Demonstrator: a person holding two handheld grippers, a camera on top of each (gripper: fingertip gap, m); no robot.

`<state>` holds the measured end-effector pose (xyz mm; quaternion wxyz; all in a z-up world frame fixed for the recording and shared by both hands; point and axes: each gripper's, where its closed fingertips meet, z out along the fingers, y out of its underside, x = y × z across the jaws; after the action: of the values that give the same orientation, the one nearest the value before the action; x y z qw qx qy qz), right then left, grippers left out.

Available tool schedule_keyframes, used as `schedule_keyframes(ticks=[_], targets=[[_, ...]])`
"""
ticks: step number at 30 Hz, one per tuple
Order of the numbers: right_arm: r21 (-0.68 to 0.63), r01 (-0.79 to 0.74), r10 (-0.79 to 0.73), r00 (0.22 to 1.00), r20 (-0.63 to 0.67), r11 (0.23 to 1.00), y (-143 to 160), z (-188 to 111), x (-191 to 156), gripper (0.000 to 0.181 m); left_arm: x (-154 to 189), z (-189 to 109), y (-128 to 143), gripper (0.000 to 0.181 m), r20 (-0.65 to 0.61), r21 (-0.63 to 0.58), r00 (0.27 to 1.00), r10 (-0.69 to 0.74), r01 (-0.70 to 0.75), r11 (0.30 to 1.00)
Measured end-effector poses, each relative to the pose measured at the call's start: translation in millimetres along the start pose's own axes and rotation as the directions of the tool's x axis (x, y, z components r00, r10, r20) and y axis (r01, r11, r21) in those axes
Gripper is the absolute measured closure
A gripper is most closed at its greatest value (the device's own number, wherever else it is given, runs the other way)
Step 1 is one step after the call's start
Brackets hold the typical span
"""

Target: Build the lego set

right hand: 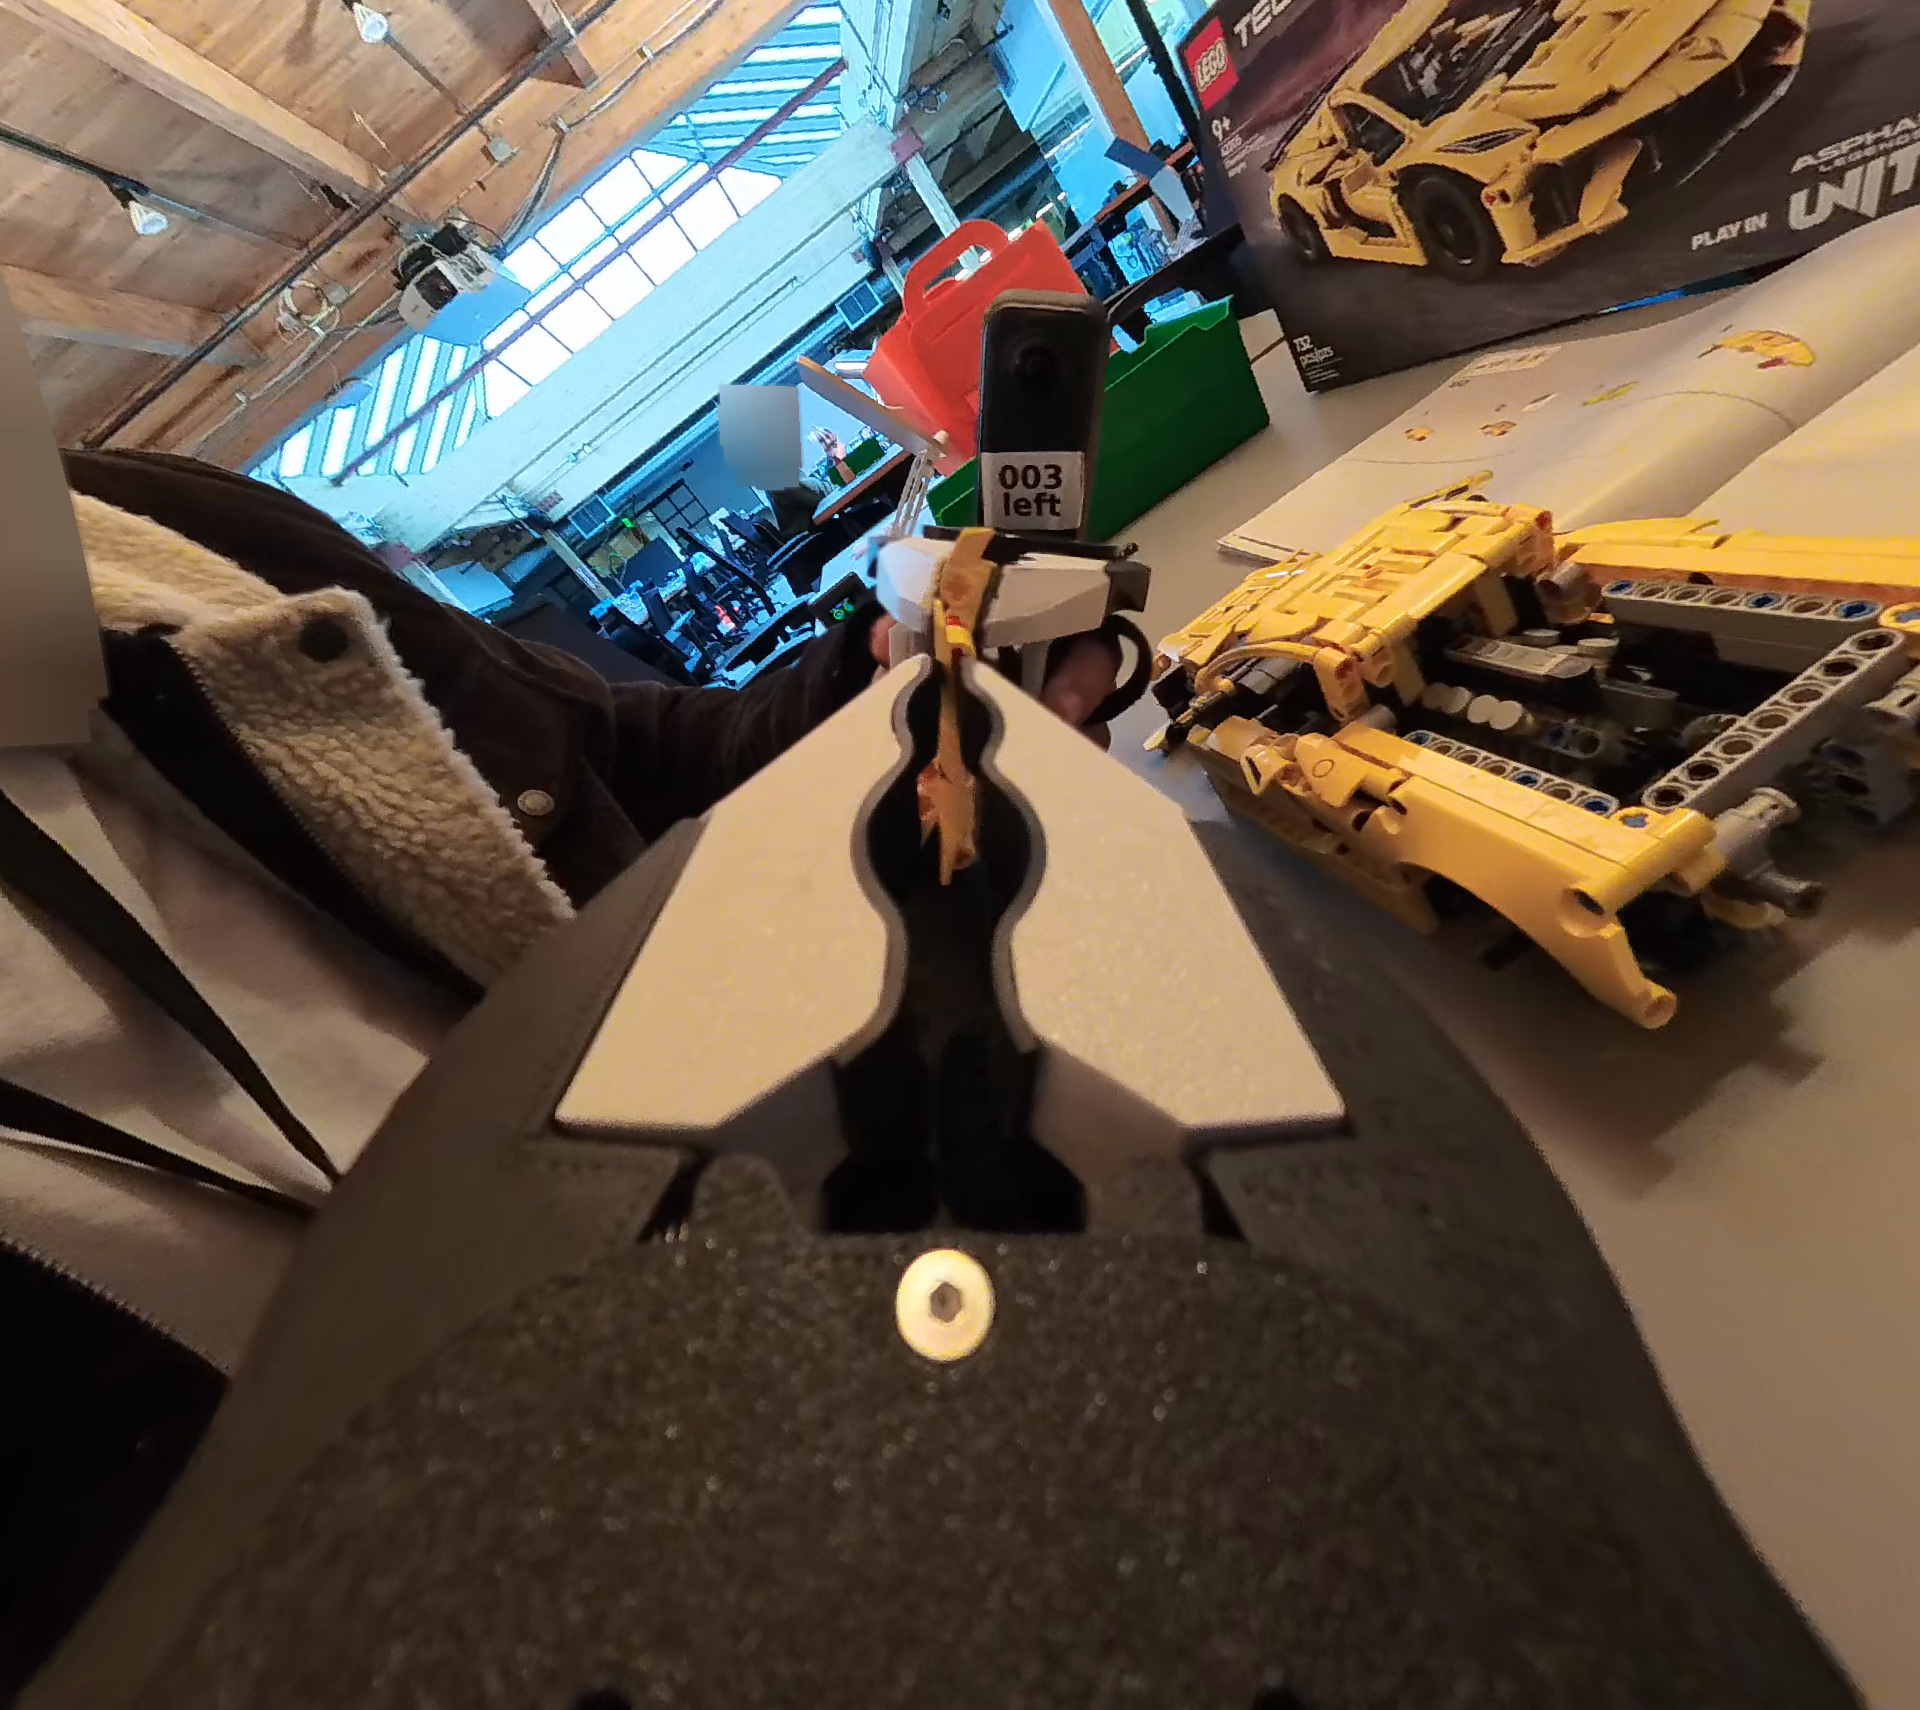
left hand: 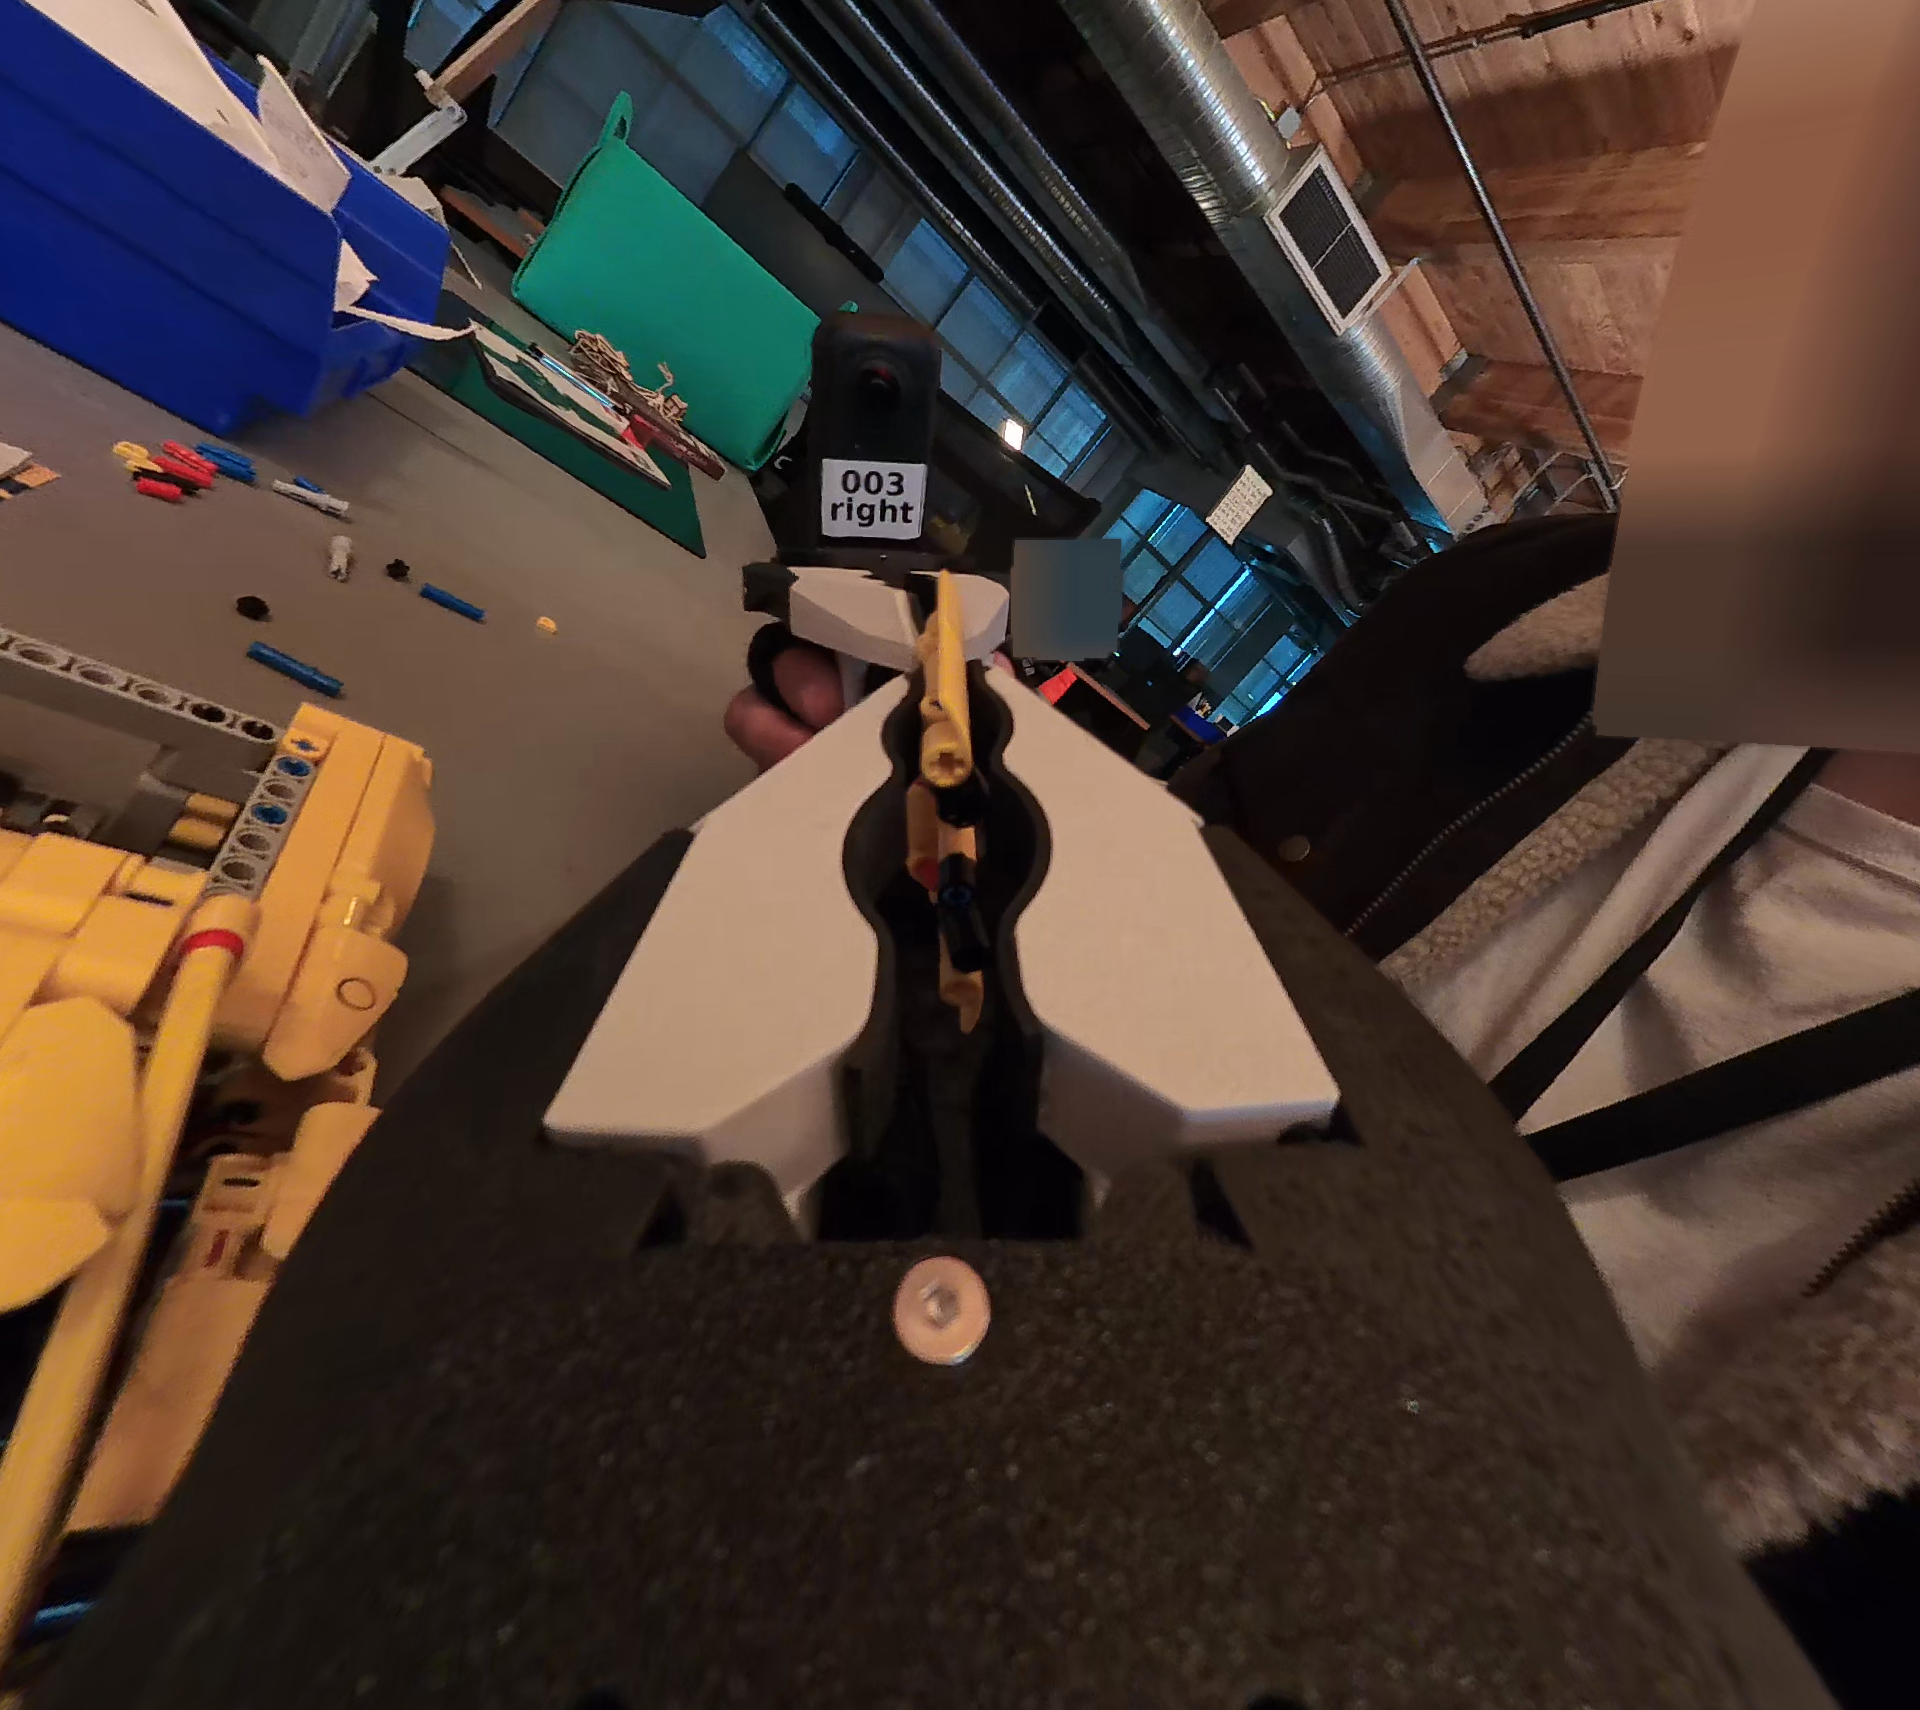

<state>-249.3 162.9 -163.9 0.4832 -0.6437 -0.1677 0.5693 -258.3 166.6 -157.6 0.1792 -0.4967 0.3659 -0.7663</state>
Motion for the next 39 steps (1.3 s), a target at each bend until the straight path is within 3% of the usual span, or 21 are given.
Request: schedule_keyframes(ticks=[11, 32, 39], targets=[[-0.095, 0.041, -0.05, 0.994, -0.095, 0.995, 2, -8, 8, 0.18, -8, -2, 7, 0.175, 0.067, -0.08, 0.994, 0.087, -0.081, 0.993], [-0.135, 0.011, -0.016, 0.999, -0.035, 0.991, 10, -6, 0, 0.181, -7, 1, 20, 0.175, 0.049, -0.149, 0.995, 0.093, -0.084, 0.985], [-0.163, -0.068, 0.069, 0.998, -0.001, 0.984, 18, -7, 1, 0.181, -9, 0, 27, 0.175, 0.077, -0.211, 0.983, 0.164, -0.145, 0.967]])
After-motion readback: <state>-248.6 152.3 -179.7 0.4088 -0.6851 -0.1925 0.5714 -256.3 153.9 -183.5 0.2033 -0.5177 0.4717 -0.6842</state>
